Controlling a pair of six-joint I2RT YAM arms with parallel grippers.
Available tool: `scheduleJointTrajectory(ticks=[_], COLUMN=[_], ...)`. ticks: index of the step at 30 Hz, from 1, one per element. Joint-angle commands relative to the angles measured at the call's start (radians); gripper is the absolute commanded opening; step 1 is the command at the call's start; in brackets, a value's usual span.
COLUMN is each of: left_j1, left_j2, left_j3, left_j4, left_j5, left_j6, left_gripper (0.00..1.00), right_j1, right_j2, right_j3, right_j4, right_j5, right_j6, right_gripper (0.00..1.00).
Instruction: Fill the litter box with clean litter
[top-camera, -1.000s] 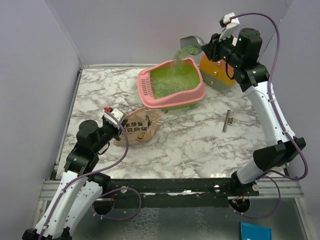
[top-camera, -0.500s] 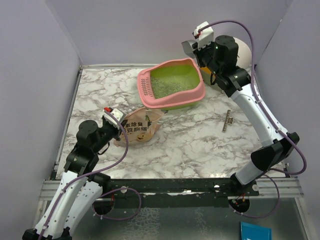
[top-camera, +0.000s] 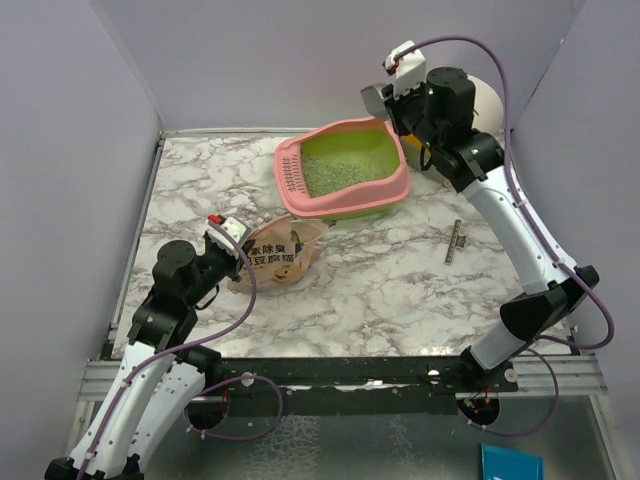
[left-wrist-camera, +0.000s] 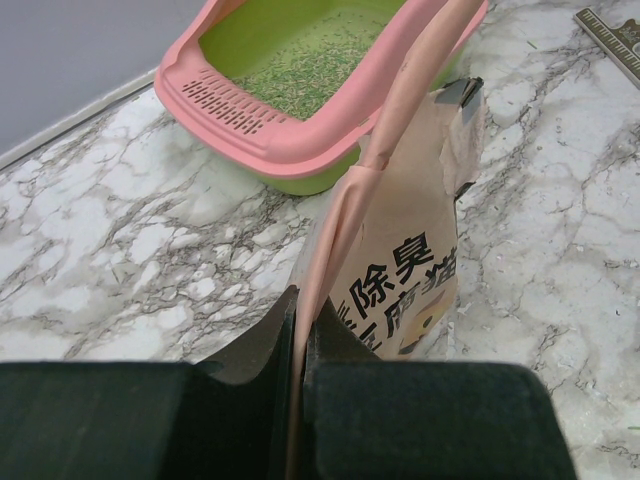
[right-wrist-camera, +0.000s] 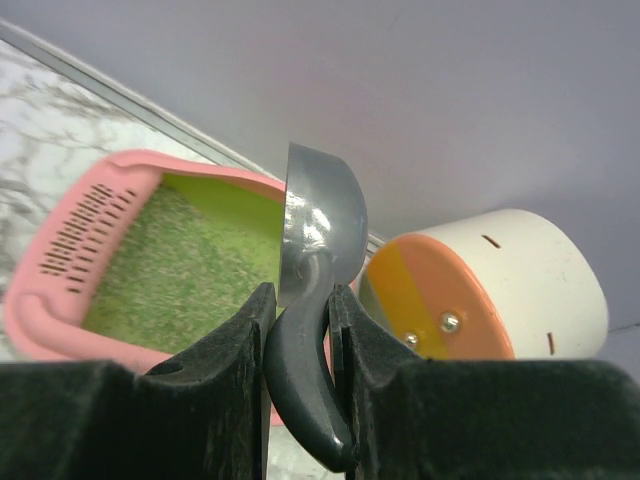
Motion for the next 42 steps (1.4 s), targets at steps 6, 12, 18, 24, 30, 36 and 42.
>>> scheduleJointTrajectory(ticks=[6,12,18,24,30,36,42], left_j1=[0.0,0.001,0.0,0.0,0.0,0.0,0.0], left_j2=[0.001,0.04,0.06,0.077,0.082,0.078,0.064], left_j3=[0.034,0.058,0.058,0.065,0.068,0.068,0.065], left_j4=[0.112,0.116,0.134,0.144,0.148,0.151,0.144], left_j5=[0.039,0.046,0.044,0.053,0.059,0.072,0.075], left_j6=[-0.011,0.006,0.015,0.009,0.008,0.003,0.003], left_gripper=[0.0,0.0,0.0,0.0,0.0,0.0,0.0], right_j1=[0.009,0.009,0.009,0.022,0.034,0.07,0.099], right_j2=[0.025,-0.02,-0.098,-0.136,-0.149,-0.101,-0.015], right_j3=[0.295,0.198,0.076,0.003,-0.016,-0.025,0.008], right_j4=[-0.411,-0.521,-0.535,-0.519,-0.485,-0.434,-0.42], right_j5=[-0.455,-0.598,-0.654,-0.705,-0.734,-0.701,-0.693], right_j6=[0.3,0.351,0.349,0.34,0.353,0.361,0.353], right_gripper=[0.01,0.01,0.01,0.01,0.01,0.01,0.01])
